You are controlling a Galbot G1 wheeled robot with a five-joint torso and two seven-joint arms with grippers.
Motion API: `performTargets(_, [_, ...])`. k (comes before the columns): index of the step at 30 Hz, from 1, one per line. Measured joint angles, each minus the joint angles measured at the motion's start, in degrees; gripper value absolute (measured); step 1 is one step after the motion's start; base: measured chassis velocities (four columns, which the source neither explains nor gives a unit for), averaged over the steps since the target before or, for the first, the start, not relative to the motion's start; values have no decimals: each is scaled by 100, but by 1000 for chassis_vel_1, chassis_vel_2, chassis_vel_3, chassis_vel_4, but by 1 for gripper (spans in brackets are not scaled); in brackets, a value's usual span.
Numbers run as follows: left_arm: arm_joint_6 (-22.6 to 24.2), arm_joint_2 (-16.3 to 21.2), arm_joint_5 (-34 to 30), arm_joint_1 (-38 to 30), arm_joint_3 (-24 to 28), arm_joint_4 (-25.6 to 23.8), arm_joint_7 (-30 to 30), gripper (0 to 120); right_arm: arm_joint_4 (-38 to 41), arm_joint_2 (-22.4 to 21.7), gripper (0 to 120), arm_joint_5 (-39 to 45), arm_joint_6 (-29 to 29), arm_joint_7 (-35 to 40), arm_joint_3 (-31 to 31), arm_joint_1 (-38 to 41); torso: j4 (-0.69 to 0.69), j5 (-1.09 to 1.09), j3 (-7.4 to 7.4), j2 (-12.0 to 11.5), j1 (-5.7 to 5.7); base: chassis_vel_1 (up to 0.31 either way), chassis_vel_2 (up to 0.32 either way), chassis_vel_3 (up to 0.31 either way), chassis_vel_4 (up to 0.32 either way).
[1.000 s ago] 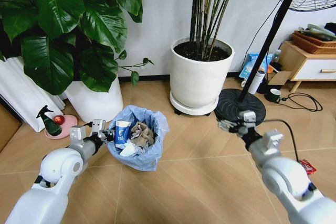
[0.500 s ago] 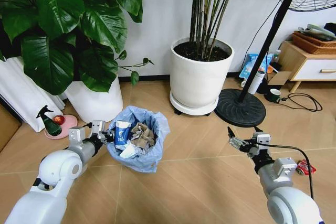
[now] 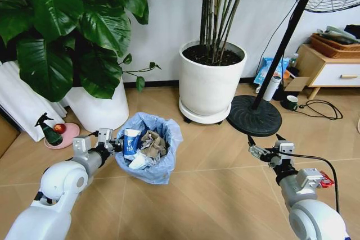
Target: Pick up the trash bin and place the garbage on the floor into it.
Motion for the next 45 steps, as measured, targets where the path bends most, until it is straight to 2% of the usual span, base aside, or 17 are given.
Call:
performTargets(19, [1, -3, -4, 1, 9, -17, -12, 0, -43, 8, 100, 72, 7, 4, 0, 45, -1, -2, 0, -1, 1, -117, -119, 119, 122])
performTargets(21, [1, -8, -4, 9, 13, -19, -11, 0, -51, 12, 100, 73, 8, 5, 1, 43, -1, 3, 0, 0, 1, -208, -196, 185, 196])
performTargets(24, [2, -14, -2, 23, 14, -18, -12, 0, -52, 15, 100, 73, 10, 5, 3, 34, 0, -5, 0, -1, 1, -188, -191, 184, 207])
performTargets(25, [2, -14, 1, 27, 14, -19, -12, 0, -54, 19, 100, 74, 11, 5, 2, 26, 1, 2, 0, -1, 1, -182, -164, 182, 182])
performTargets(27, [2, -14, 2, 28, 14, -19, -12, 0, -58, 21, 100, 74, 12, 5, 2, 24, 1, 2, 0, -1, 0, -202, -164, 182, 214])
performTargets(28, [2, -13, 2, 30, 14, -19, -11, 0, -62, 24, 100, 74, 16, 5, 2, 23, 2, -5, 0, -1, 1, -191, -198, 204, 214])
performTargets(31, [2, 1, -1, 24, 14, -19, -10, 0, -68, 26, 100, 83, 17, 5, -5, 26, 0, 4, 0, -1, 1, -205, -196, 191, 189])
performTargets(34, [2, 2, -4, 21, 19, -19, -10, 0, -70, 31, 100, 84, 18, 5, -11, 29, 0, -5, 0, -1, 1, -204, -204, 219, 228])
performTargets(35, [2, 3, -5, 21, 21, -19, -10, 0, -71, 35, 100, 84, 18, 5, -16, 29, 1, 1, 0, -1, 0, -206, -214, 242, 219])
performTargets(38, [2, 4, -5, 21, 32, -20, -10, 0, -85, 49, 100, 83, 23, 5, -29, 32, 1, -4, 0, -1, 1, -222, -226, 240, 229])
performTargets(40, [2, 2, -5, 21, 35, -21, -8, 0, -112, 63, 100, 65, 65, 9, -46, 34, -1, 4, -1, 0, 0, -251, -220, 216, 231])
performTargets(43, [2, -2, -7, 24, 40, -21, -5, 0, -153, 62, 100, 23, 132, 12, -52, 44, -1, -2, 1, -1, 1, -213, -219, 222, 216])
performTargets(45, [1, -2, -8, 24, 40, -27, -6, 0, -172, 50, 100, 27, 144, 11, -52, 60, -1, 4, 0, 0, 0, -146, -162, 178, 158])
